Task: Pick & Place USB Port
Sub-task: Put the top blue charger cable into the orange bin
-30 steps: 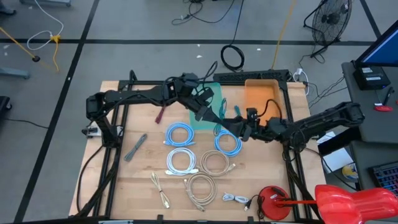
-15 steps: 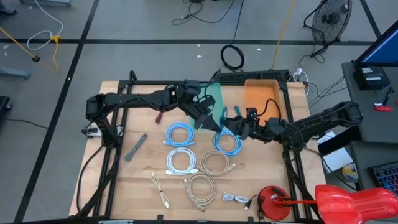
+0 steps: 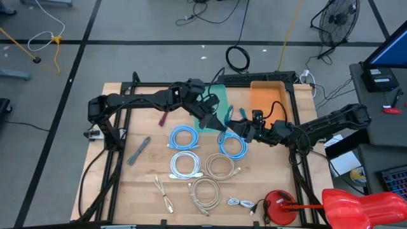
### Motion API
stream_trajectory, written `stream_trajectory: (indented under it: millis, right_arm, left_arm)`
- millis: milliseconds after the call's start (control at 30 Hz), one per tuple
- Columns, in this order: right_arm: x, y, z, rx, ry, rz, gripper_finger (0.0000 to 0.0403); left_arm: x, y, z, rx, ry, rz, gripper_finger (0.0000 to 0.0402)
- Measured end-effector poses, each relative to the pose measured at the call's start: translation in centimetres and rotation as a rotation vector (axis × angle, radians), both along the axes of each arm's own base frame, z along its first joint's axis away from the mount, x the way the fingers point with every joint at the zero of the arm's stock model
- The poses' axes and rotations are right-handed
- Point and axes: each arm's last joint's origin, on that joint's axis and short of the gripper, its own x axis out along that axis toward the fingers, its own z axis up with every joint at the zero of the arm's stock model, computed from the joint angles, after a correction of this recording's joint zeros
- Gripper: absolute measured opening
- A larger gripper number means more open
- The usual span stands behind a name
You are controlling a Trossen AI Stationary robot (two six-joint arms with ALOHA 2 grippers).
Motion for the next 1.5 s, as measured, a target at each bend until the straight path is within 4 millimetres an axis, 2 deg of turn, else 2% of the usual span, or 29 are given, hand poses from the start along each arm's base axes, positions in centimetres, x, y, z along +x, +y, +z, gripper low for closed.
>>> stream_trajectory:
  millis: [267,500,700,833,967,1200,1367,1500]
  right_arm:
    - [0.0,0.0,0.0,0.001,-0.003,0.012,0.0075]
    - [0.0,0.1,0.1,0.001,-0.007,0.016,0.0012]
    - [0.0,0.1,0.0,0.016,-0.006,0.019,0.0015]
    - [-0.4,-0.1,0.4,0.025,-0.015,-0.021,0.0008]
    - [-1.5,-0.8,1.3,0.031,-0.020,-0.126,0.0007]
    - [-5.1,-2.2,1.2,0.134,0.158,-0.406,0.0005]
    - [-7.5,-3.4,0.4,0.193,0.253,-0.567,0.0005]
    - [-8.3,-4.7,-0.3,0.215,0.325,-0.630,0.0005]
  left_arm:
    - [0.1,0.1,0.4,-0.010,-0.029,0.010,0.0057]
    - [0.1,0.0,0.4,-0.026,-0.034,-0.021,0.0069]
    - [-0.4,-0.6,0.9,-0.053,-0.046,-0.149,0.0070]
    - [-1.4,-1.2,2.3,-0.059,-0.086,-0.231,0.0071]
    - [-2.8,-1.7,3.9,-0.037,-0.113,-0.241,0.0071]
    - [-5.5,-2.9,5.7,0.067,-0.096,-0.172,0.0072]
    - [-7.1,-3.7,6.0,0.151,-0.036,-0.112,0.0072]
    - [-7.2,-4.0,5.4,0.172,0.028,-0.090,0.0072]
